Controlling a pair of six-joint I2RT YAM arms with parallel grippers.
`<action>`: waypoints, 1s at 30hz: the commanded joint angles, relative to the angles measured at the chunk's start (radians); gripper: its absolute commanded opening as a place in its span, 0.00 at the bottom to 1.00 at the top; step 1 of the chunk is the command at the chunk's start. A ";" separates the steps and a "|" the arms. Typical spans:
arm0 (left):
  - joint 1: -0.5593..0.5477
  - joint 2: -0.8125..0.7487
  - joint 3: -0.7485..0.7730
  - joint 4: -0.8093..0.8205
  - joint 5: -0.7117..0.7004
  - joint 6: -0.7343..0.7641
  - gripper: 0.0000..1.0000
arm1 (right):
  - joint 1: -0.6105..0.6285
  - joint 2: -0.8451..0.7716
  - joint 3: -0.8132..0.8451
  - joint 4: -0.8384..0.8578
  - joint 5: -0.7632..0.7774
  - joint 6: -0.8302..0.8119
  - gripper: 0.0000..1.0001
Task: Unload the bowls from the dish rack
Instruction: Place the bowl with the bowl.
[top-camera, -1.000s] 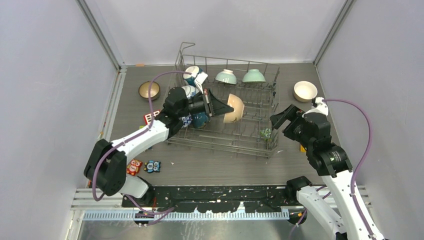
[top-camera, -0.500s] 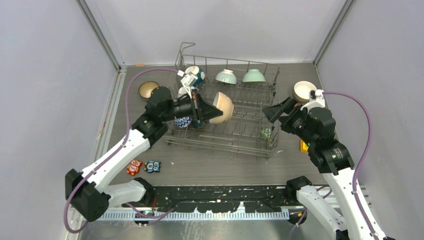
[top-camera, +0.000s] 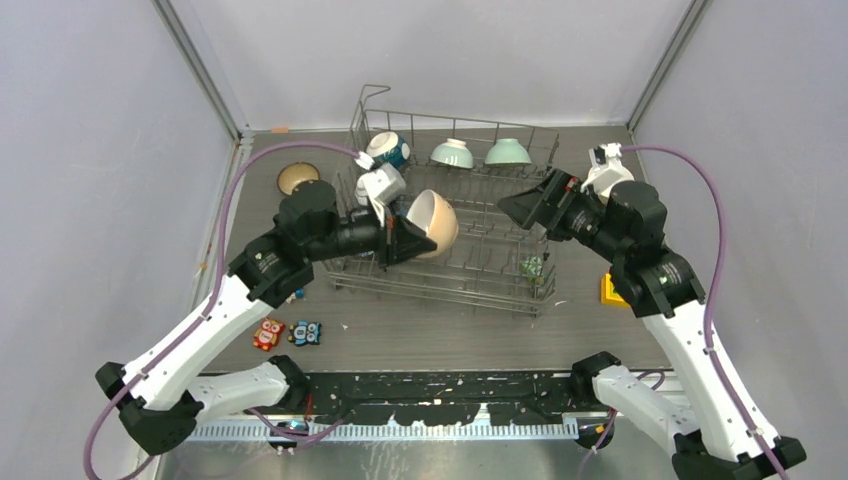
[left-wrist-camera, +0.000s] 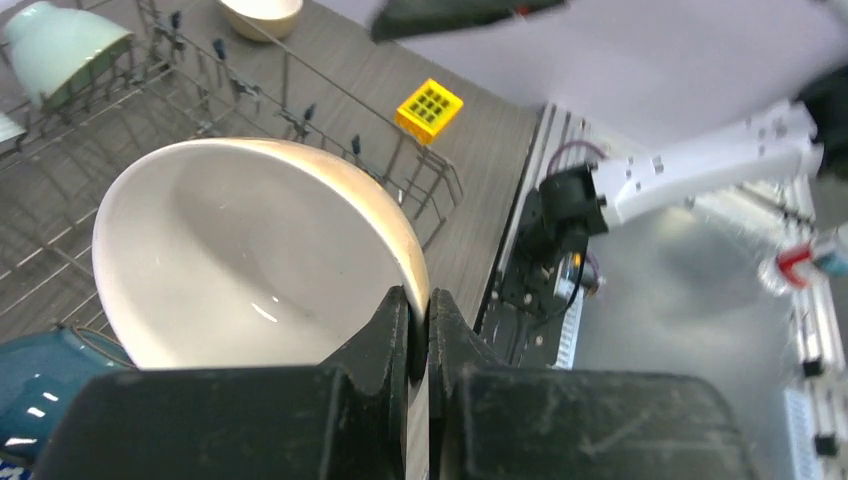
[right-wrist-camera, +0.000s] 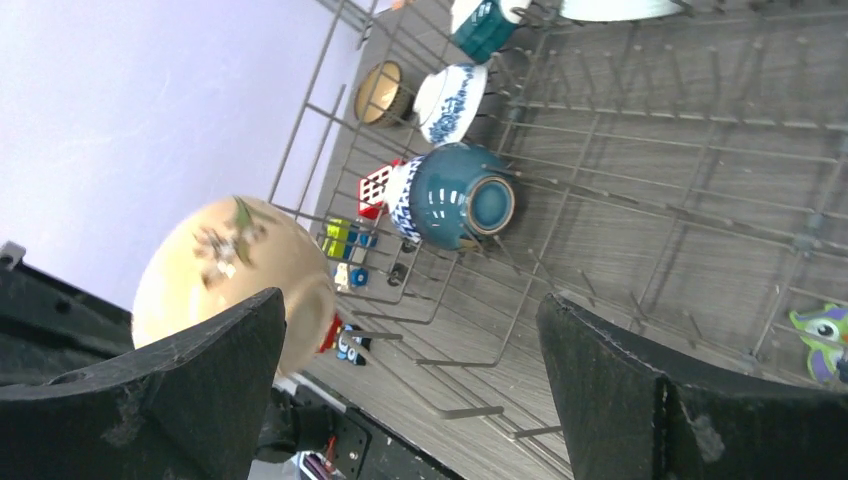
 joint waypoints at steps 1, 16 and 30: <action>-0.189 0.017 0.131 -0.140 -0.166 0.275 0.00 | 0.064 0.074 0.154 -0.031 -0.029 -0.101 0.99; -0.657 0.107 0.176 -0.360 -0.654 0.751 0.00 | 0.180 0.239 0.488 -0.428 0.029 -0.229 0.96; -0.790 0.135 0.111 -0.498 -0.737 1.013 0.00 | 0.375 0.347 0.634 -0.682 0.128 -0.310 0.87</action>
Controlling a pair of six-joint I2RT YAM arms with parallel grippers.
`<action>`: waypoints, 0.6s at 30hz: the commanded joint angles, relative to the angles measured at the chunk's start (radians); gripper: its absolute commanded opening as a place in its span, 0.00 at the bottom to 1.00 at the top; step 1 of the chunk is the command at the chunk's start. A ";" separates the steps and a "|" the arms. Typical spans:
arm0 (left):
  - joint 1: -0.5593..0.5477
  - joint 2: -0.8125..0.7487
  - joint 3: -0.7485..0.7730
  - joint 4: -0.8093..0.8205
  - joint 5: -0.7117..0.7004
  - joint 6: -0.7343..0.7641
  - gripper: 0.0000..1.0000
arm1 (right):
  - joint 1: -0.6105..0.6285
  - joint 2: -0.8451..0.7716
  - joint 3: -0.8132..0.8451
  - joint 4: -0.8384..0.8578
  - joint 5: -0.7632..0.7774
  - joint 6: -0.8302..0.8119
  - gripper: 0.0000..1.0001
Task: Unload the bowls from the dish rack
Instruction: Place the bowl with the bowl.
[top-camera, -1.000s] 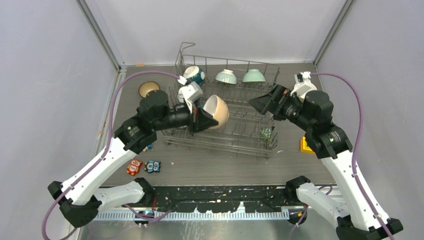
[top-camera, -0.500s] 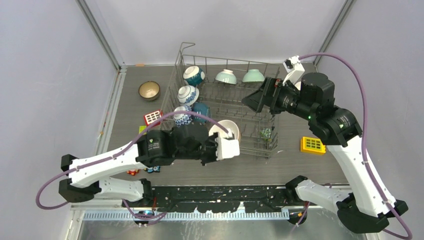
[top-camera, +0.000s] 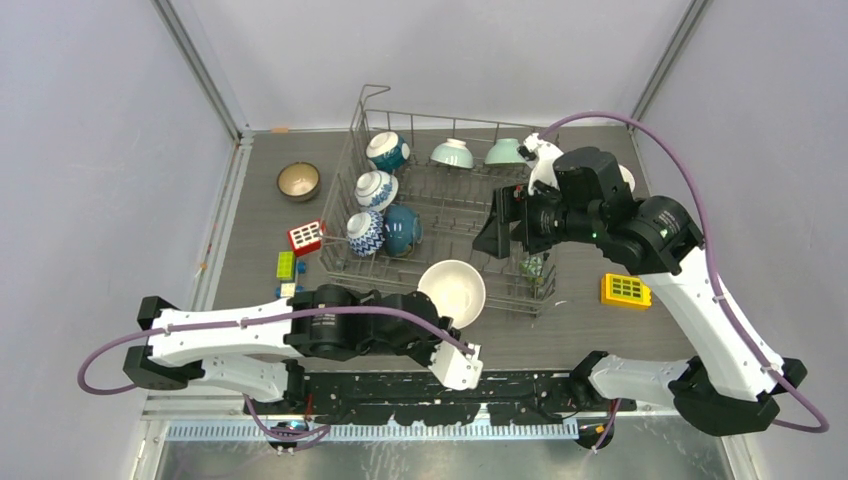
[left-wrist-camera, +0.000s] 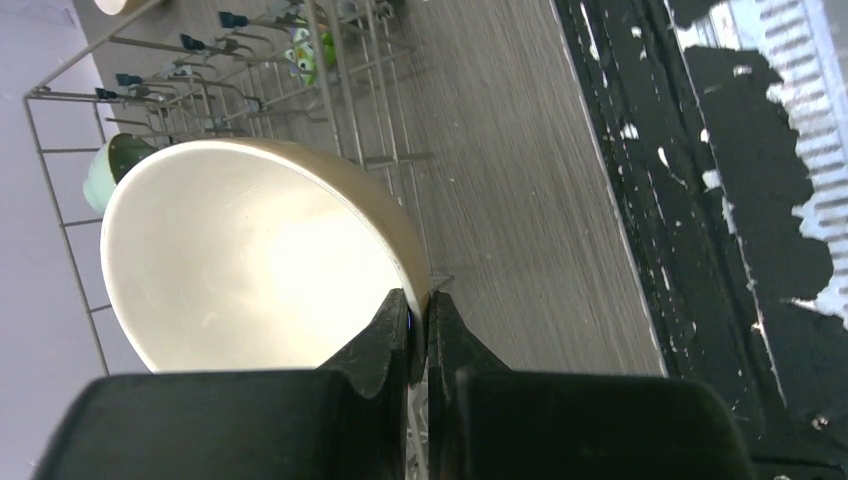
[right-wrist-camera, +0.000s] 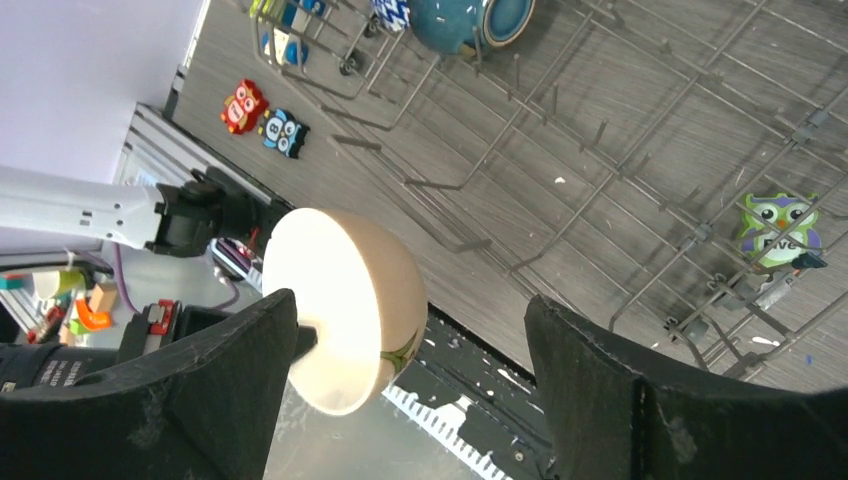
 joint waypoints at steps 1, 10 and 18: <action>-0.012 -0.038 -0.011 0.026 -0.042 0.109 0.00 | 0.053 0.011 0.066 -0.073 0.047 -0.045 0.87; -0.014 -0.049 0.036 -0.065 -0.003 0.149 0.00 | 0.276 0.122 0.126 -0.165 0.200 -0.083 0.83; -0.015 -0.046 0.085 -0.119 0.080 0.104 0.00 | 0.382 0.186 0.128 -0.179 0.287 -0.083 0.72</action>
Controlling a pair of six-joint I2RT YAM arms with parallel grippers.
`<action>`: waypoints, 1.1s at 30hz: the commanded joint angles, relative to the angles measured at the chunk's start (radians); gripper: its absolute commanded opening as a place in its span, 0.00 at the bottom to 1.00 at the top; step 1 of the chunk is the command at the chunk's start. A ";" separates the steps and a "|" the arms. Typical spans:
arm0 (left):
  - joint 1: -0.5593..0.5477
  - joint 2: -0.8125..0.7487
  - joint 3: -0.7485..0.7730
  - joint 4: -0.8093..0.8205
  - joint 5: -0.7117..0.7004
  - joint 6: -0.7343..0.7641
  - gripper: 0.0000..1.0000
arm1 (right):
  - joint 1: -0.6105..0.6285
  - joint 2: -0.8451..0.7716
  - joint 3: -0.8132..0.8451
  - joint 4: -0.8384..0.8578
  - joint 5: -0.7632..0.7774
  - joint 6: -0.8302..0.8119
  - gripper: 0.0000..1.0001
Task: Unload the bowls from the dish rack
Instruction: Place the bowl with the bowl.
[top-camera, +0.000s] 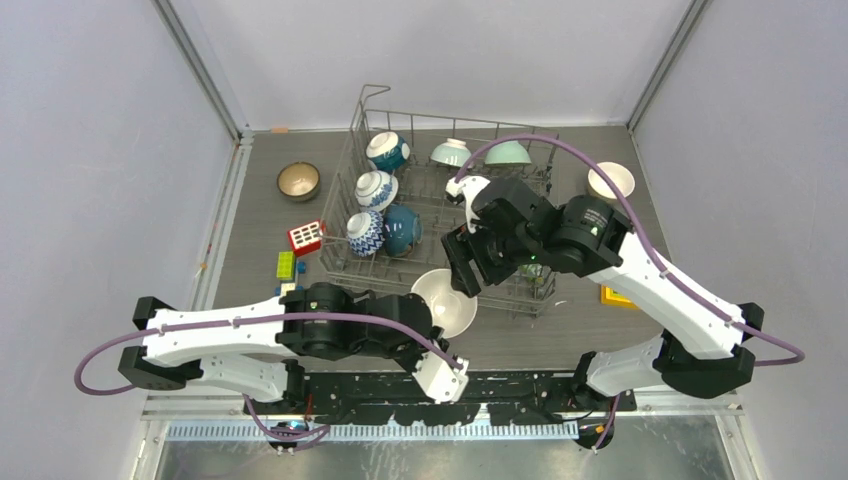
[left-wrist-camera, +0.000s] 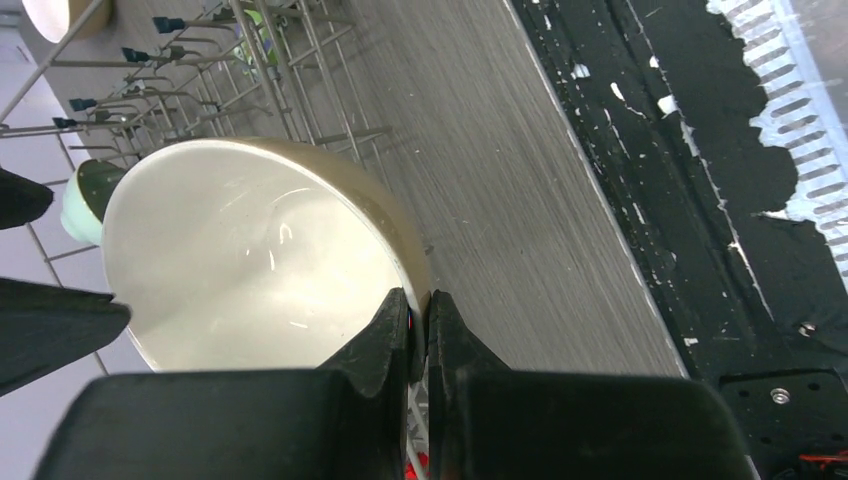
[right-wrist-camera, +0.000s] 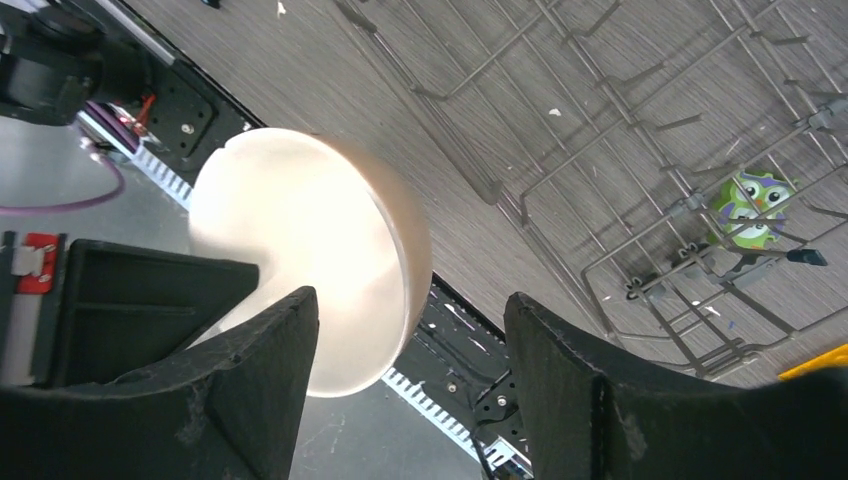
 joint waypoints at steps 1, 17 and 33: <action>-0.007 -0.032 0.078 0.020 0.034 -0.010 0.00 | 0.044 0.017 0.035 -0.018 0.086 -0.021 0.71; -0.007 -0.034 0.104 -0.006 0.060 -0.041 0.00 | 0.124 0.094 0.017 -0.025 0.171 -0.015 0.52; -0.007 -0.022 0.119 -0.022 0.054 -0.044 0.00 | 0.146 0.108 -0.023 -0.024 0.181 -0.010 0.49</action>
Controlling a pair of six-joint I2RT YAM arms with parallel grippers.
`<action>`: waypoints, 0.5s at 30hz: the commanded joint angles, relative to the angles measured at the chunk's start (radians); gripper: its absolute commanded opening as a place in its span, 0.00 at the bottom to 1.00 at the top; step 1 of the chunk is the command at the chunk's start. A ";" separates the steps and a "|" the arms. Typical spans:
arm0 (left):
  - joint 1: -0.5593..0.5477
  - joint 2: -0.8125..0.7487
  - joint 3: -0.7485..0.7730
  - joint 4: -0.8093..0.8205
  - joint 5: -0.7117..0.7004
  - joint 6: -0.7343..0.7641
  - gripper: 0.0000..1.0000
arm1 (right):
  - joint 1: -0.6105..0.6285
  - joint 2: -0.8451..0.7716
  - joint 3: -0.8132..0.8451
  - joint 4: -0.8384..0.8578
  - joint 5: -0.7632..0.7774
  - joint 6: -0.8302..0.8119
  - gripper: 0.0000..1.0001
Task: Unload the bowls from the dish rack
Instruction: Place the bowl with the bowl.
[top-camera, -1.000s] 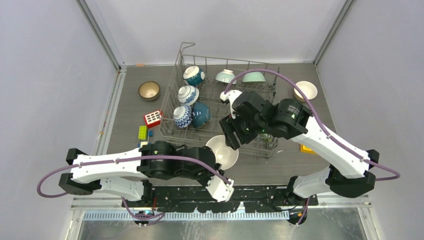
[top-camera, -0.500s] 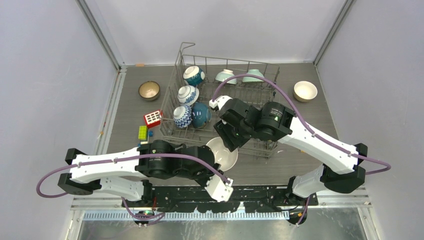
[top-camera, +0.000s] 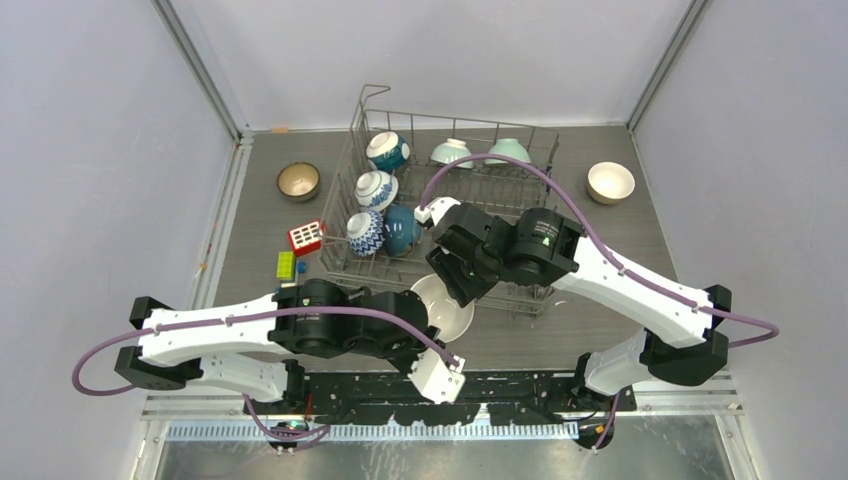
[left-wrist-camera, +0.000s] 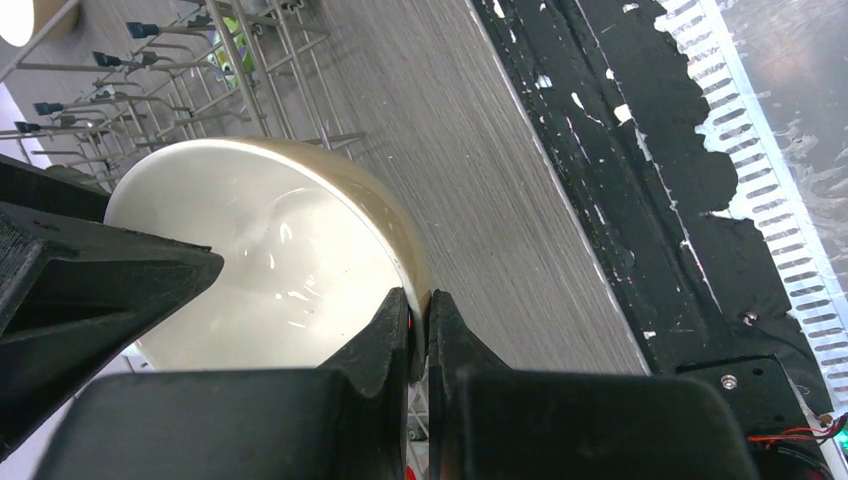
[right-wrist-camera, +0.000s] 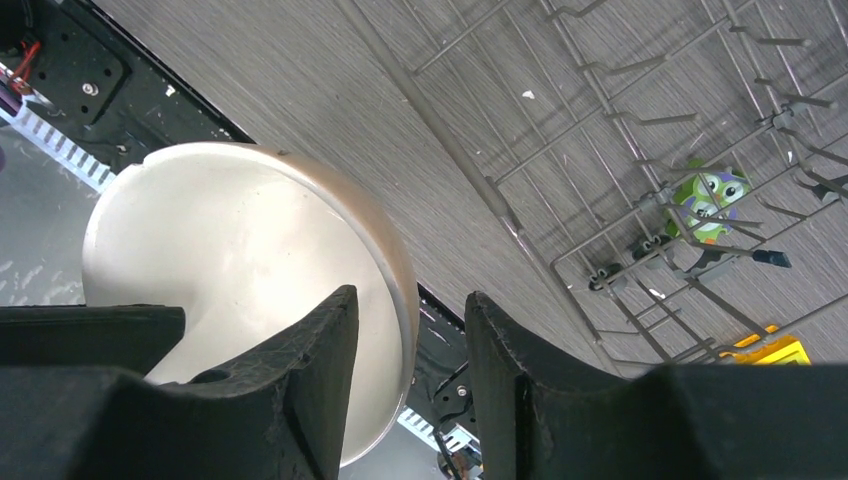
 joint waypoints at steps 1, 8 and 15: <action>-0.006 -0.022 0.062 0.047 -0.012 0.005 0.00 | 0.009 0.006 -0.009 0.004 0.024 0.002 0.48; -0.006 -0.022 0.058 0.051 -0.017 -0.001 0.00 | 0.023 0.007 -0.029 0.013 0.024 0.013 0.37; -0.007 -0.036 0.045 0.085 -0.062 -0.036 0.04 | 0.028 -0.001 -0.017 0.027 0.074 0.037 0.01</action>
